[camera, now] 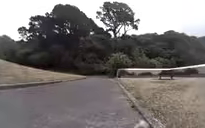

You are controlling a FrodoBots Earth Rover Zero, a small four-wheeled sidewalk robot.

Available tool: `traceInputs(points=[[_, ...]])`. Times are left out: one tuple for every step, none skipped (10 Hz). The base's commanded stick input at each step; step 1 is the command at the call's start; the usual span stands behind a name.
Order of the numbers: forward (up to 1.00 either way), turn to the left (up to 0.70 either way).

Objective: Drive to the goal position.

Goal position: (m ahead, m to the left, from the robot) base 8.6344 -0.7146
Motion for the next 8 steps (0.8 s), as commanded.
traceInputs(points=[[0.70,0.00],[0.70,0.00],[0.70,0.00],[0.70,0.00],[0.70,0.00],[0.70,0.00],[0.70,0.00],[0.70,0.00]])
